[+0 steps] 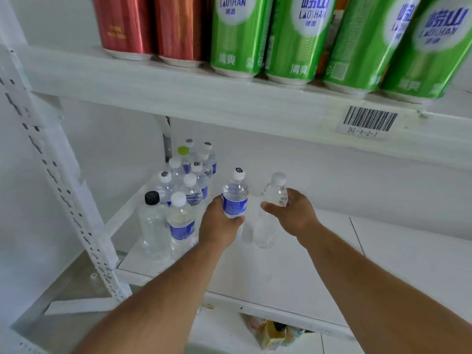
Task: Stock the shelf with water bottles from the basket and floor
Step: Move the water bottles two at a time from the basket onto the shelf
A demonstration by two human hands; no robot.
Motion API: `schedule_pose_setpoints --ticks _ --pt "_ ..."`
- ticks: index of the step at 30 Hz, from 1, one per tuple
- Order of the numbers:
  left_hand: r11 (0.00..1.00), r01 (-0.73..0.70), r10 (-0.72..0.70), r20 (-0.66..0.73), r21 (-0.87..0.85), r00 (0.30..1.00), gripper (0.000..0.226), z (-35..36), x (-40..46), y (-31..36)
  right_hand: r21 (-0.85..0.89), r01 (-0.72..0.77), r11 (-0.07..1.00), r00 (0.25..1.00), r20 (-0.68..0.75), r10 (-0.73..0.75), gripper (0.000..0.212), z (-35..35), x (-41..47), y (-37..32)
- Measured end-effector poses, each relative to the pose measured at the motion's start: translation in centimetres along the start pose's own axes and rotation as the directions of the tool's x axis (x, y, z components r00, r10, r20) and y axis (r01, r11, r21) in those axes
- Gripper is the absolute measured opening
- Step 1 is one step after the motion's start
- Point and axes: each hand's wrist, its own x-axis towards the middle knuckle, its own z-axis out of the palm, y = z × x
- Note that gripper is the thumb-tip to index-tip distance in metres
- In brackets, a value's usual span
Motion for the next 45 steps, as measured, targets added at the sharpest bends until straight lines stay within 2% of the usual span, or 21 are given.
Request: schedule_pose_setpoints --ticks 6,12,17,19,28,35,39,45 --pt "0.999 0.041 -0.04 -0.115 0.005 0.993 0.037 3.2 6.2 -0.7 -0.018 0.006 1.0 0.999 0.039 -0.005 0.051 1.6 6.3 0.6" --pt "0.997 0.077 -0.081 -0.17 -0.026 0.982 0.034 5.1 10.9 -2.0 -0.072 0.042 0.996 0.998 0.048 -0.039 0.04 2.8 10.7 0.2" --pt "0.999 0.034 -0.035 -0.191 -0.006 0.981 0.035 5.8 13.5 -2.7 -0.078 0.085 0.993 0.995 0.056 -0.081 0.03 4.0 13.5 -0.3" --pt "0.999 0.033 -0.033 -0.199 -0.006 0.979 0.035 6.0 14.2 -2.9 -0.087 0.08 0.993 0.996 0.049 -0.075 0.036 4.5 14.3 -0.5" --pt "0.998 0.062 -0.06 -0.142 0.011 0.988 0.032 6.7 15.4 -4.5 -0.164 0.102 0.981 0.991 0.108 -0.085 0.04 5.9 15.9 0.6" --pt "1.0 0.007 -0.007 -0.138 -0.002 0.99 0.038 7.0 16.4 -5.1 -0.227 0.168 0.959 0.981 0.136 -0.14 0.037 6.3 17.4 0.5" --pt "1.0 -0.012 0.009 -0.122 -0.02 0.993 0.047 7.3 16.9 -5.3 -0.202 0.145 0.969 0.986 0.116 -0.124 0.045 6.2 18.1 0.9" --pt "1.0 -0.01 0.01 -0.113 -0.001 0.994 0.054 7.8 17.3 -5.5 -0.153 0.138 0.979 0.983 0.146 -0.116 0.037 5.9 18.0 1.3"
